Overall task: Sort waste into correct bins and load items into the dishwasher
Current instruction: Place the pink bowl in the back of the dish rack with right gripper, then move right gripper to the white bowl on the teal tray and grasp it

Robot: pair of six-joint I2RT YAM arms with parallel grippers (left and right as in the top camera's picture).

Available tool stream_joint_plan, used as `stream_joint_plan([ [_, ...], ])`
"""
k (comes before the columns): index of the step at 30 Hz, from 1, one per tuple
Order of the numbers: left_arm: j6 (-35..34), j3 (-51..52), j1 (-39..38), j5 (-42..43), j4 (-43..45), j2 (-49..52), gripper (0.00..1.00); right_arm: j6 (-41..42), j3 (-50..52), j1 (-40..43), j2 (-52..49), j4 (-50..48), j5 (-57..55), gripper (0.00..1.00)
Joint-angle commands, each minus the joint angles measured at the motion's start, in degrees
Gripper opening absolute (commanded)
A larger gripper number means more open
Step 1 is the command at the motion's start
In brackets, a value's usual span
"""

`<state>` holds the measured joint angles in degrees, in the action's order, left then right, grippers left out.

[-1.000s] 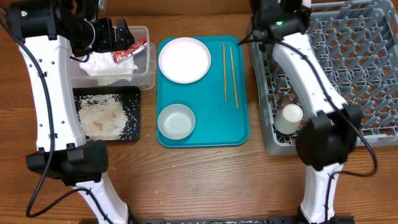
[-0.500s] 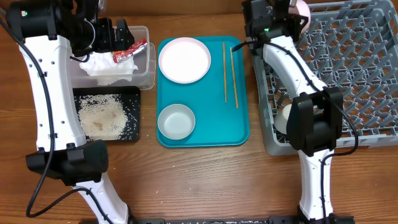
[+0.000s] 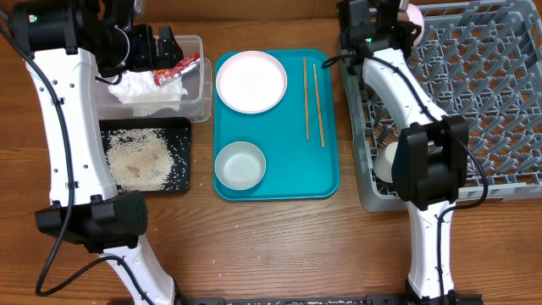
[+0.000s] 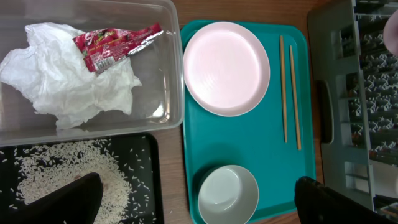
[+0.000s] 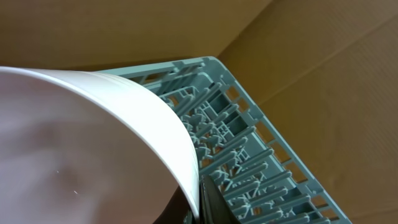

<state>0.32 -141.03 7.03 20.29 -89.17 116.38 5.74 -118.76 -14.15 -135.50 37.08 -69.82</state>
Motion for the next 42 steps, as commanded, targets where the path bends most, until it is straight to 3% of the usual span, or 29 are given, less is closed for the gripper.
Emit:
stream_joint_plan([
  [1, -0.3, -0.4, -0.3, -0.4, 0.1, 0.0, 1.00, 0.0, -0.4, -0.7, -1.1, -0.3, 0.1, 0.04],
  [17, -0.3, -0.4, -0.3, -0.4, 0.1, 0.0, 1.00, -0.1, 0.3, -3.5, -4.1, 1.2, -5.1, 0.04],
  [26, -0.3, -0.4, -0.3, -0.4, 0.1, 0.0, 1.00, -0.2, 0.3, -7.3, -4.1, 1.3, -2.2, 0.04],
  [27, -0.3, -0.4, -0.3, -0.4, 0.1, 0.0, 1.00, -0.2, 0.3, -7.4, -4.1, 1.4, -1.6, 0.13],
  [28, -0.3, -0.4, -0.3, -0.4, 0.1, 0.0, 1.00, -0.2, 0.3, -7.4, -4.1, 1.4, -0.9, 0.33],
  [29, -0.3, -0.4, -0.3, -0.4, 0.1, 0.0, 1.00, -0.2, 0.3, -7.4, -4.1, 1.4, -0.3, 0.42],
  [34, -0.3, -0.4, -0.3, -0.4, 0.1, 0.0, 1.00, -0.2, 0.3, -8.1, -4.0, 3.4, -0.3, 0.52],
  [42, -0.3, -0.4, -0.3, -0.4, 0.1, 0.0, 1.00, 5.0, 0.2, -12.0, -3.7, 12.5, 3.5, 0.53],
])
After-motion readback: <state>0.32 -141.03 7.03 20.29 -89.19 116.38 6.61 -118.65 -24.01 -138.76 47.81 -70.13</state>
